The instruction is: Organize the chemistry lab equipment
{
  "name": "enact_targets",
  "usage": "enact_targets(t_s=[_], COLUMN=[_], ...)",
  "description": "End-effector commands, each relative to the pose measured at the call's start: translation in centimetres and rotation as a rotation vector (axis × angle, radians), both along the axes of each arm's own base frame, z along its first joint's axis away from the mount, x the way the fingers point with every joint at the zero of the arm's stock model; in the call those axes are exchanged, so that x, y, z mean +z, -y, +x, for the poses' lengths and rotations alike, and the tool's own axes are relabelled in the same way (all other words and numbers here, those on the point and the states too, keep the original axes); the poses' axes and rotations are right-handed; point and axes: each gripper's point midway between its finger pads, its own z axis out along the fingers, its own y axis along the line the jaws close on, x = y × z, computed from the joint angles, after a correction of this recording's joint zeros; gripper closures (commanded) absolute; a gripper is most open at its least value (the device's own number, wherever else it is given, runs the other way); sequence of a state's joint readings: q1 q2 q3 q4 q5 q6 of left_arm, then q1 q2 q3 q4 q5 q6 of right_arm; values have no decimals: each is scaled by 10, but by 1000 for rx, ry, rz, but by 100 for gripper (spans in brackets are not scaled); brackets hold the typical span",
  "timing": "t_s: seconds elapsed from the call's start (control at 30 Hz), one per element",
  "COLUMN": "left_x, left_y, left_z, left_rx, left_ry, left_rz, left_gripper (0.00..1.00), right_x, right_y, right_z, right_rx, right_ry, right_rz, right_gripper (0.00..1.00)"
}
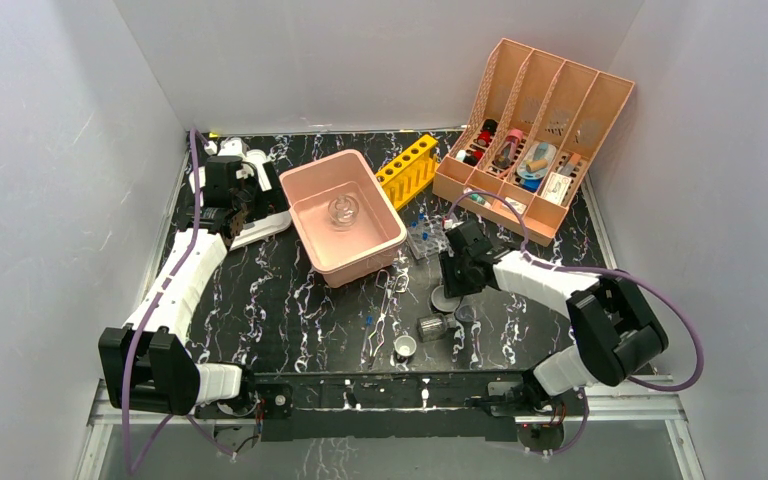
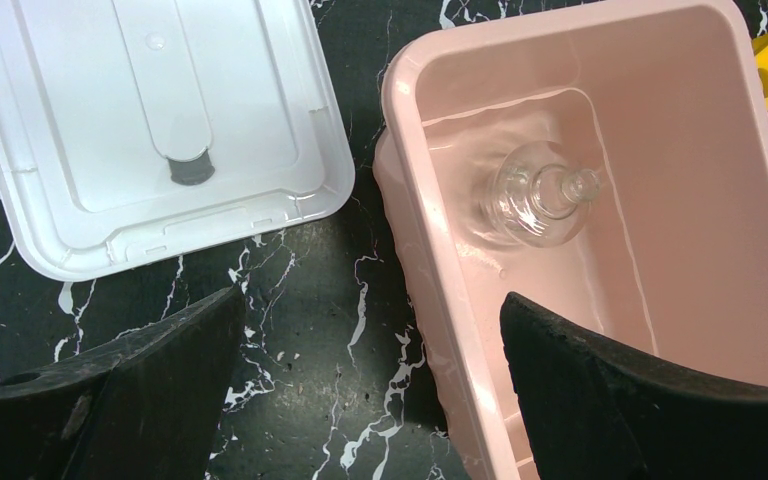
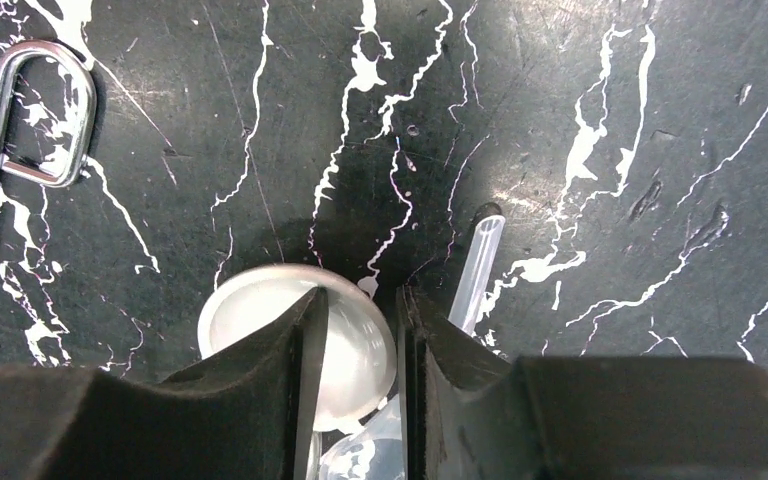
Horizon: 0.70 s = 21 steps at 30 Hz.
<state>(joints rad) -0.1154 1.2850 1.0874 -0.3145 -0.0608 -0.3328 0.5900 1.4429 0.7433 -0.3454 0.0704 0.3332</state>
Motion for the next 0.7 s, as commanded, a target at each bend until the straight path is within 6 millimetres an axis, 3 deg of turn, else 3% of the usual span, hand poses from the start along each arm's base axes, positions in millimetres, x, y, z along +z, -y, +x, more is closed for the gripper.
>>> enact_targets(t_s=[0.0,0.1,0.33,0.5,0.67], left_x=[12,12,12,11,12], left_y=[1,2,1,1,2], left_z=[3,3,3,3,3], left_rx=[-6,-7,-6,-6,-7], left_ry=[31,30,29,29,29], left_rz=[6,6,7,8,7], left_gripper=[2,2,2,2,2], right_x=[3,5,16,29,55], right_y=[-6,-7,-10,-12,-19], right_z=[6,8,13,16,19], right_rx=[16,15,13,11,38], right_ry=[24,30,65,95,134], right_rz=[26,32,51,71,114], right_gripper=[62,73,88,96,98])
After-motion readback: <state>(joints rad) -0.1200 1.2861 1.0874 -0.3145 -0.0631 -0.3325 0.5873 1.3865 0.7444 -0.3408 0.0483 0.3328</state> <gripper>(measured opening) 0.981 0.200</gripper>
